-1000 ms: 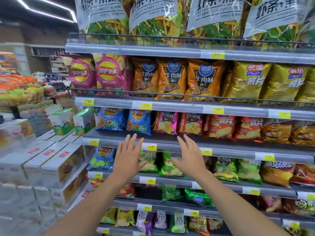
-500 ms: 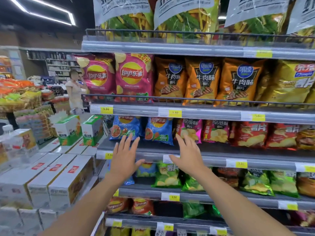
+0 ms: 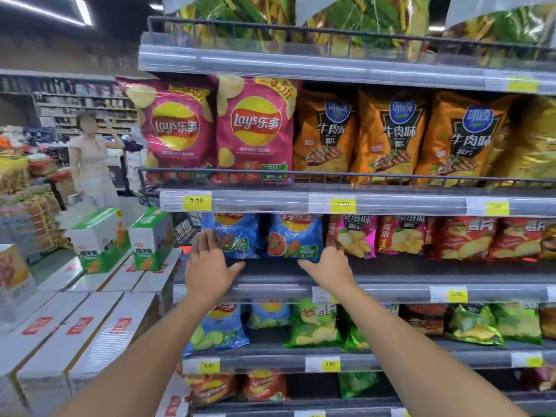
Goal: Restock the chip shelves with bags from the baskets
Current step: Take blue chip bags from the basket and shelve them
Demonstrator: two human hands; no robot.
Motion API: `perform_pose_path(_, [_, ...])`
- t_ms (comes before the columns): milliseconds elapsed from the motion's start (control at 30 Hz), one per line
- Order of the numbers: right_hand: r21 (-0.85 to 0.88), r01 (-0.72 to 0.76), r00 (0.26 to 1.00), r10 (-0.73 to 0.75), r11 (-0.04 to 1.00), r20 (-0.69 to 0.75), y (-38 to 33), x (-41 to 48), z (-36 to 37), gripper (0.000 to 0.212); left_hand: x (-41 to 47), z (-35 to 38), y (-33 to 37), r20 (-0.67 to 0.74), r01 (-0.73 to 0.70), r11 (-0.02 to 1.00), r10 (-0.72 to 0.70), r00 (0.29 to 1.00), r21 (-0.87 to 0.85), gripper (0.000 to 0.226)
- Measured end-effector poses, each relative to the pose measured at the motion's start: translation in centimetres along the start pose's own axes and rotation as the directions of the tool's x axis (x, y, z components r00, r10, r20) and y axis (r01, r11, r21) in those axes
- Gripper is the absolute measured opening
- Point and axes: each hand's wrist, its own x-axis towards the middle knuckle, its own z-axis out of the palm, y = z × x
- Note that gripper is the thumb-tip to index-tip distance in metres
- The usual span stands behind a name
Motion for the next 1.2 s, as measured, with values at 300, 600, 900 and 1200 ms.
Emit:
perform_pose_path(300, [0.042,-0.079,0.996,0.077,0.996,0.045,-1.0,3.2,1.6,0.106,3.3,0.8,-0.4,0.11,0.162,0.98,-0.15,0.983,-0.118,0.129])
perform_pose_path(600, [0.242,-0.05,0.998,0.038,0.969,0.051,0.2,7.5,3.8,0.114,5.4,2.0,0.3,0.136,0.203,0.975,-0.189,0.973,-0.095,0.146])
perform_pose_path(900, [0.243,-0.024,0.999,0.03,0.97,-0.017,0.8,10.2,5.3,0.107,7.0,3.0,1.0,0.094,0.224,0.973,-0.218,0.972,-0.063,0.145])
perform_pose_path(1200, [0.25,0.005,1.0,0.001,0.968,-0.023,0.6,10.8,5.8,0.093,7.7,3.9,0.8,0.073,0.202,0.975,-0.196,0.978,-0.09,0.141])
